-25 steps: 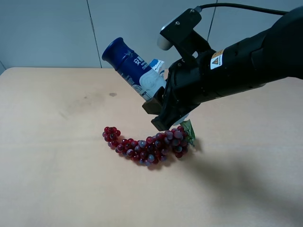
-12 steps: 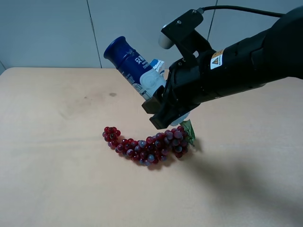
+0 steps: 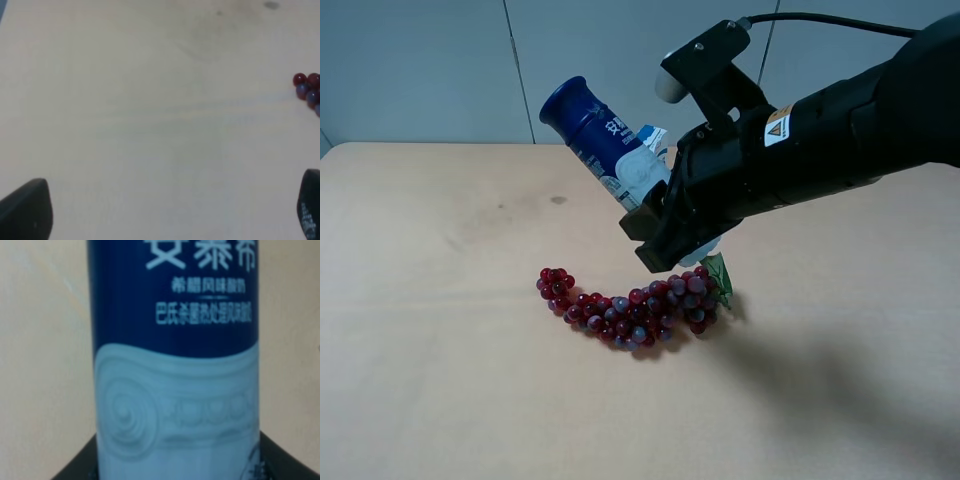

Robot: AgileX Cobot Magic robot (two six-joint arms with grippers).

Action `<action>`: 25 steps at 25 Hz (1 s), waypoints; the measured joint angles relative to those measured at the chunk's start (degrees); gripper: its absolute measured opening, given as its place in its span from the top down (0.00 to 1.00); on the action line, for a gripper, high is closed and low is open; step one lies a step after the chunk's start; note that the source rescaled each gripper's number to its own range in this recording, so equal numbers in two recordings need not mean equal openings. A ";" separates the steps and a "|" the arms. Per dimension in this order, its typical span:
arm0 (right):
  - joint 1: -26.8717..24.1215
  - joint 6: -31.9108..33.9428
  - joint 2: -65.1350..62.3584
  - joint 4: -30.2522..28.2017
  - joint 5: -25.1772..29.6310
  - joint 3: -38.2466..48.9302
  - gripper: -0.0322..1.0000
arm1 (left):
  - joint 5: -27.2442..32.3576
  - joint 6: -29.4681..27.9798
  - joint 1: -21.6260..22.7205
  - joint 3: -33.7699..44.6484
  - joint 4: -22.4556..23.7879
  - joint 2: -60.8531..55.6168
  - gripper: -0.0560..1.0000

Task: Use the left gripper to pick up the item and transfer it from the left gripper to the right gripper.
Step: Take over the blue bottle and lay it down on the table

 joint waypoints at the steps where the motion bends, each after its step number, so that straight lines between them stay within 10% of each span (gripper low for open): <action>1: 0.00 0.00 0.00 0.00 0.00 0.00 0.97 | -0.34 0.13 -0.41 0.61 0.00 0.00 0.04; 11: 0.00 0.91 0.00 0.37 0.00 0.00 0.97 | -3.91 7.16 -0.71 5.99 -4.49 -0.14 0.05; 25: 0.00 1.40 0.00 0.42 0.00 0.00 0.97 | -4.29 2.34 -0.71 6.01 -0.40 -0.14 0.06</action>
